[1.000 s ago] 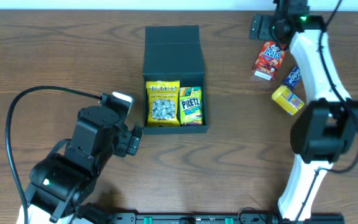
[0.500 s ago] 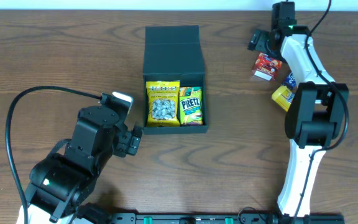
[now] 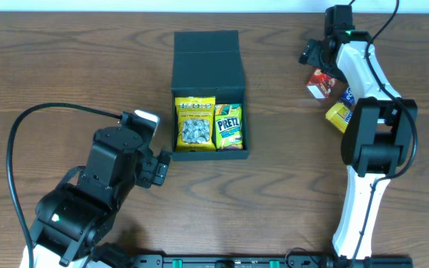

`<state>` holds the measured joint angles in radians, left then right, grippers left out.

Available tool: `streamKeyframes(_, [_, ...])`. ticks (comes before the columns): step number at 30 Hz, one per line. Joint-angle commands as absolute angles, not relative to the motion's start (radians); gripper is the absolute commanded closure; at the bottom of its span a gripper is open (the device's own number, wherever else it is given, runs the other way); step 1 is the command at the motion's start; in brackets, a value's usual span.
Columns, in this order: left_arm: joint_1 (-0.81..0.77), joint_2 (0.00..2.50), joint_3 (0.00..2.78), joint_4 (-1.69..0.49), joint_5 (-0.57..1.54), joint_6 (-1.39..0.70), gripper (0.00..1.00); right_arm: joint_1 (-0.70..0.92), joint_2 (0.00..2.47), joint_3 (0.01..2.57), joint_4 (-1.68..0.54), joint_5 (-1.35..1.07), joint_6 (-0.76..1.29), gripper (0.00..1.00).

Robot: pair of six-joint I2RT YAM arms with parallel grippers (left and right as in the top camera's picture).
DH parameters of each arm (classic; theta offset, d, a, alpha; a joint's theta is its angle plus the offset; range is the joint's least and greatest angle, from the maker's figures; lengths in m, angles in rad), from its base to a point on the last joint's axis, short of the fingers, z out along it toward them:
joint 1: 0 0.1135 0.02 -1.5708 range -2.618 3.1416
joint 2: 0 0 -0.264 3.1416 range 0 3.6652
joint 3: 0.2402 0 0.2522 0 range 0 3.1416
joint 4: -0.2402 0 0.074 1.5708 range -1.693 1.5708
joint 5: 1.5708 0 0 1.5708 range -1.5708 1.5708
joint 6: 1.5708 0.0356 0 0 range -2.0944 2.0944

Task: Pack container
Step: 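Lower the right gripper onto the red Hello Panda box and grasp it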

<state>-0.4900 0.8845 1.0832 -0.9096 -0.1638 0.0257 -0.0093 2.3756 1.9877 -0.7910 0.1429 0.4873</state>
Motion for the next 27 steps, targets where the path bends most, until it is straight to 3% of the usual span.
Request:
streamKeyframes(1, [-0.490, 0.882, 1.090, -0.910, -0.164, 0.019, 0.05, -0.010, 2.330, 1.990, -0.793, 0.143, 0.508, 0.01])
streamKeyframes(27, [-0.490, 0.882, 1.090, -0.910, -0.164, 0.019, 0.05, -0.008, 2.426, 1.979, -0.820, 0.070, 0.488, 0.01])
